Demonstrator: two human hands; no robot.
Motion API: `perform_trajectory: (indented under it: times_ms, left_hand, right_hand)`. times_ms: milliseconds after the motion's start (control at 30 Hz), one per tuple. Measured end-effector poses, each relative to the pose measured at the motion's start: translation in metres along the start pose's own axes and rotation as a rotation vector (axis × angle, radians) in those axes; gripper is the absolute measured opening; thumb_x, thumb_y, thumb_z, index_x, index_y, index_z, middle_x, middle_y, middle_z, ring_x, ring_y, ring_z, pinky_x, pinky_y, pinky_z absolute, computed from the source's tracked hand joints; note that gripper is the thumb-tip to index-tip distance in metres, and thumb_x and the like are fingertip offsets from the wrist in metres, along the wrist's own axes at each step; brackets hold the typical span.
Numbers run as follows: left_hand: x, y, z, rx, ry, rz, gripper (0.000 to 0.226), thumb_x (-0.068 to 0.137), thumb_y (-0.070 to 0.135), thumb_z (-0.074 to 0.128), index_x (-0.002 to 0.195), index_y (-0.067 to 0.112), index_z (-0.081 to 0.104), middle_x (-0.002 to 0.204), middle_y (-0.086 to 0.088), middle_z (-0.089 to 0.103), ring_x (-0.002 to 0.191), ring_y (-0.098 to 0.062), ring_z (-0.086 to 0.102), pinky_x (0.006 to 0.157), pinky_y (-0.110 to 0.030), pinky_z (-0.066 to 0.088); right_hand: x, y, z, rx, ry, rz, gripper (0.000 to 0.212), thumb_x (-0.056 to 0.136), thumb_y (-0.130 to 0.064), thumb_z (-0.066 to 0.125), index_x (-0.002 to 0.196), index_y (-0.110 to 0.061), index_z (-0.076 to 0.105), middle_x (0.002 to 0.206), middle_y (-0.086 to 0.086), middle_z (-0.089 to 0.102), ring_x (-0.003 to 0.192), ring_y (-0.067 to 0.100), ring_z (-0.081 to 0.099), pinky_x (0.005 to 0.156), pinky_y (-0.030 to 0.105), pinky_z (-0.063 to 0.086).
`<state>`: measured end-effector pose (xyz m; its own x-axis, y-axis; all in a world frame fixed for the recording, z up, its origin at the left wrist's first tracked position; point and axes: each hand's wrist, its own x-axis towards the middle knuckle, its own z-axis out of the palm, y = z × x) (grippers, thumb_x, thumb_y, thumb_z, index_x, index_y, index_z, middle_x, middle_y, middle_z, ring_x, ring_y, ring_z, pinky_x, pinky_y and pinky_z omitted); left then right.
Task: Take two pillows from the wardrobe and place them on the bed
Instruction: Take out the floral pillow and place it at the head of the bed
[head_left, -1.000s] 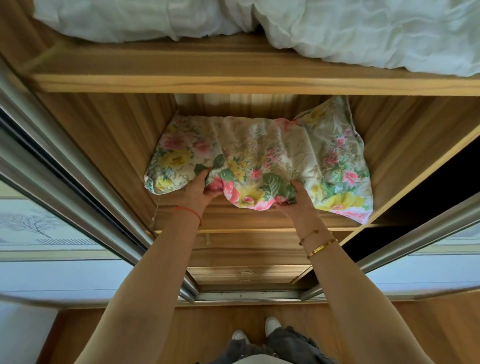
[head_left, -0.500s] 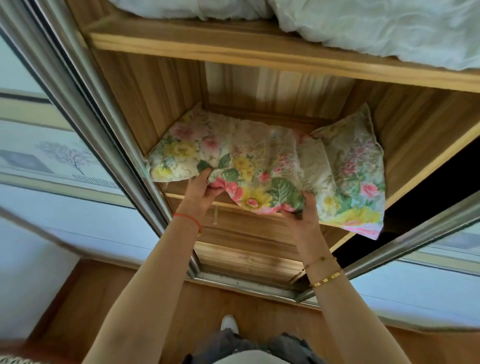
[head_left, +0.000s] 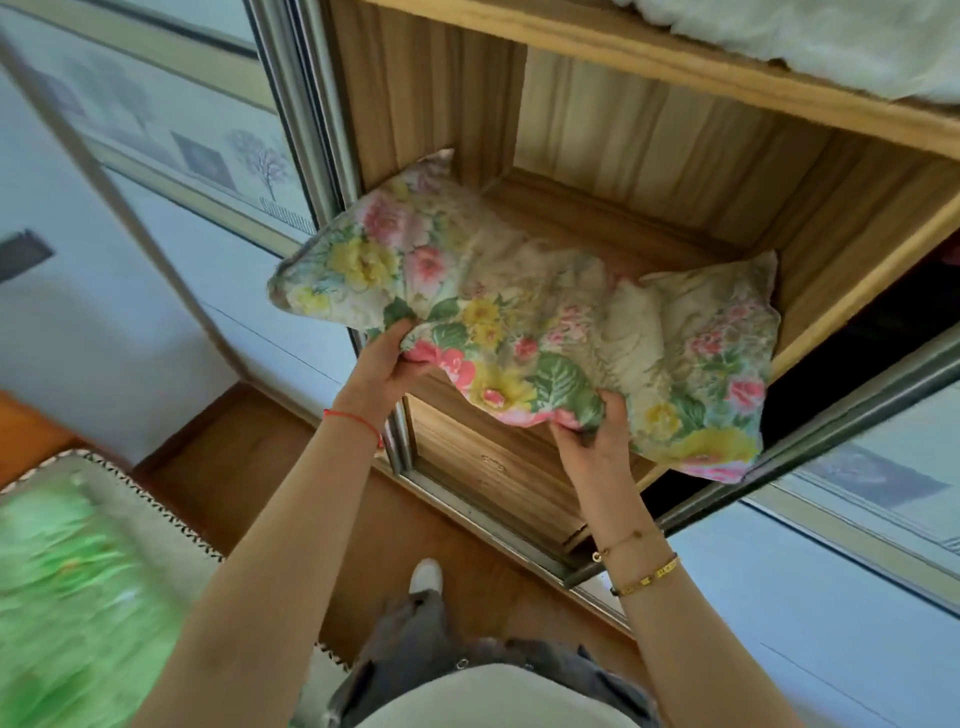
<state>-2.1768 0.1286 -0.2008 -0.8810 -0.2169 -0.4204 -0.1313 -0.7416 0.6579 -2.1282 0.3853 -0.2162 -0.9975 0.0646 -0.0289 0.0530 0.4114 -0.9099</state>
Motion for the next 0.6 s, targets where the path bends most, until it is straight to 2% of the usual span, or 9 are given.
perform_trajectory:
  times_ms: [100, 133, 200, 267, 333, 400, 500, 533, 600]
  left_hand:
    - [-0.031, -0.009, -0.012, -0.028, 0.032, 0.061, 0.017, 0.101, 0.002, 0.045, 0.096, 0.001, 0.061, 0.094, -0.017, 0.057, 0.084, -0.025, 0.058, 0.067, -0.042, 0.063]
    - [-0.042, -0.012, -0.015, -0.012, 0.045, 0.082, 0.016, 0.101, 0.002, 0.046, 0.097, 0.000, 0.062, 0.098, -0.019, 0.060, 0.089, -0.027, 0.062, 0.066, -0.042, 0.064]
    - [-0.062, -0.016, -0.021, -0.015, 0.057, 0.121, 0.016, 0.099, 0.002, 0.048, 0.104, -0.003, 0.063, 0.109, -0.023, 0.063, 0.102, -0.032, 0.065, 0.077, -0.044, 0.063]
    - [-0.079, -0.021, -0.025, -0.012, 0.073, 0.151, 0.019, 0.098, 0.002, 0.049, 0.110, -0.004, 0.062, 0.120, -0.026, 0.061, 0.114, -0.034, 0.062, 0.094, -0.047, 0.055]
    - [-0.096, -0.024, -0.027, -0.044, 0.098, 0.179, 0.018, 0.099, 0.003, 0.050, 0.108, -0.003, 0.064, 0.121, -0.025, 0.062, 0.117, -0.033, 0.062, 0.100, -0.048, 0.052]
    - [-0.113, -0.028, -0.028, -0.072, 0.098, 0.211, 0.019, 0.099, 0.003, 0.049, 0.105, -0.003, 0.067, 0.112, -0.021, 0.070, 0.107, -0.030, 0.069, 0.096, -0.045, 0.056]
    - [-0.134, -0.032, -0.029, -0.116, 0.103, 0.237, 0.020, 0.099, 0.002, 0.048, 0.106, -0.004, 0.067, 0.099, -0.018, 0.075, 0.093, -0.026, 0.074, 0.078, -0.040, 0.063]
    - [-0.140, -0.034, -0.030, -0.136, 0.124, 0.242, 0.021, 0.099, 0.001, 0.049, 0.110, -0.005, 0.065, 0.102, -0.019, 0.074, 0.093, -0.027, 0.074, 0.075, -0.039, 0.063]
    - [-0.149, -0.038, -0.033, -0.196, 0.133, 0.263, 0.030, 0.099, 0.001, 0.049, 0.126, -0.008, 0.058, 0.119, -0.023, 0.068, 0.103, -0.029, 0.072, 0.085, -0.043, 0.061]
  right_hand:
    - [-0.020, 0.008, -0.014, 0.016, -0.056, -0.088, 0.049, 0.090, -0.022, 0.070, 0.123, -0.037, 0.036, 0.120, -0.008, 0.051, 0.106, -0.011, 0.053, 0.090, 0.001, 0.039]
    - [-0.024, 0.008, -0.020, 0.021, -0.079, -0.088, 0.048, 0.090, -0.022, 0.070, 0.123, -0.034, 0.038, 0.121, -0.006, 0.052, 0.106, -0.011, 0.053, 0.087, -0.001, 0.038]
    - [-0.028, 0.005, -0.027, 0.047, -0.125, -0.055, 0.050, 0.088, -0.023, 0.071, 0.128, -0.028, 0.041, 0.127, 0.001, 0.054, 0.113, 0.006, 0.056, 0.096, 0.009, 0.040]
    - [-0.035, 0.003, -0.034, 0.082, -0.177, -0.050, 0.053, 0.088, -0.024, 0.071, 0.132, -0.025, 0.041, 0.130, 0.002, 0.054, 0.117, 0.014, 0.055, 0.101, 0.021, 0.042]
    - [-0.042, 0.007, -0.041, 0.084, -0.215, -0.097, 0.051, 0.089, -0.025, 0.070, 0.131, -0.027, 0.040, 0.127, -0.001, 0.054, 0.116, 0.012, 0.055, 0.098, 0.017, 0.042]
    - [-0.048, 0.009, -0.048, 0.085, -0.250, -0.127, 0.049, 0.090, -0.025, 0.070, 0.127, -0.032, 0.039, 0.120, -0.007, 0.054, 0.115, 0.011, 0.056, 0.092, 0.010, 0.041]
    - [-0.053, 0.011, -0.053, 0.087, -0.278, -0.143, 0.050, 0.089, -0.025, 0.071, 0.127, -0.032, 0.039, 0.128, 0.001, 0.053, 0.120, 0.016, 0.055, 0.102, 0.023, 0.045]
    - [-0.055, 0.012, -0.054, 0.082, -0.293, -0.152, 0.050, 0.088, -0.025, 0.071, 0.127, -0.030, 0.040, 0.130, 0.003, 0.052, 0.121, 0.017, 0.055, 0.104, 0.027, 0.046]
    - [-0.059, 0.012, -0.059, 0.127, -0.328, -0.146, 0.049, 0.088, -0.022, 0.072, 0.127, -0.026, 0.042, 0.127, 0.003, 0.055, 0.118, 0.016, 0.058, 0.099, 0.027, 0.049]
